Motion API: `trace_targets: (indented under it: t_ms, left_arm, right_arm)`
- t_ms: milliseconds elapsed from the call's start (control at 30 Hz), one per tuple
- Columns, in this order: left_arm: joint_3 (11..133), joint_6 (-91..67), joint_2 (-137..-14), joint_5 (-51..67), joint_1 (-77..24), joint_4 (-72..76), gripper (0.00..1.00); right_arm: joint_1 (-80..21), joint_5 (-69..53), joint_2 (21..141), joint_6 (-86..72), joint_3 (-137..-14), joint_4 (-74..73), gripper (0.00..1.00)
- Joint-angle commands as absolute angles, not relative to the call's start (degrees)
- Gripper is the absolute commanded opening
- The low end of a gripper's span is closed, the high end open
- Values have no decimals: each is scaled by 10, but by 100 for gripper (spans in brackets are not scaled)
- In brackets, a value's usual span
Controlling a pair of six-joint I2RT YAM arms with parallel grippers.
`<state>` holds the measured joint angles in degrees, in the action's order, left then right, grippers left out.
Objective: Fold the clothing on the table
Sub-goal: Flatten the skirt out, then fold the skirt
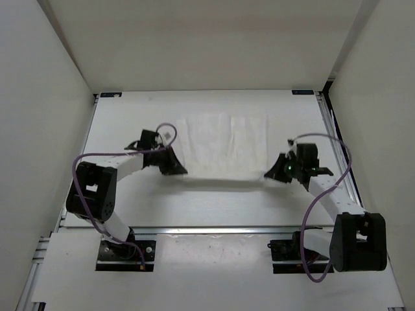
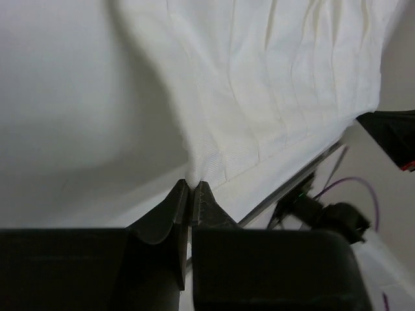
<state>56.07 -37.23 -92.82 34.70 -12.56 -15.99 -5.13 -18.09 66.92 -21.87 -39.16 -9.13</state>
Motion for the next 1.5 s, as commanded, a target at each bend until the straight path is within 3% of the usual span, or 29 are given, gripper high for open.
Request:
trace_targets:
  t_ms: [0,167,433,733,867,1200,1300,1467]
  left_arm:
    - [448,-329,-866,272,-145,-187,0]
    - [350,-352,-830,279,-173,-207,0]
    - [345,-349,-753,257,-156,-293,0]
    - [337,-348,-657,223,-159,-399,0]
    - [395,-343,-664,222,-163,-426,0]
    - [647,-361,-801,223,-134,-434,0]
    - [674,-393,-837,258,-120,-396,0]
    - [679,-393,-842,237,-118,-398,0]
  right_arm:
    - [-18,-230,646,-252,-318,-221,0]
    - [-48,-288,631,-266,-284,-315,0]
    - [-104,-261,638,-280,-320,-386,0]
    - [-214,-240,480,-359,-318,-464,0]
    - [-251,-199,447,-367,-359,-497,1]
    - [-106,-188,555,-240,-489,-450,0]
    - [-70,-189,605,-219,-522,-427,1]
    - [-111,-160,653,-209,-572,-441,0]
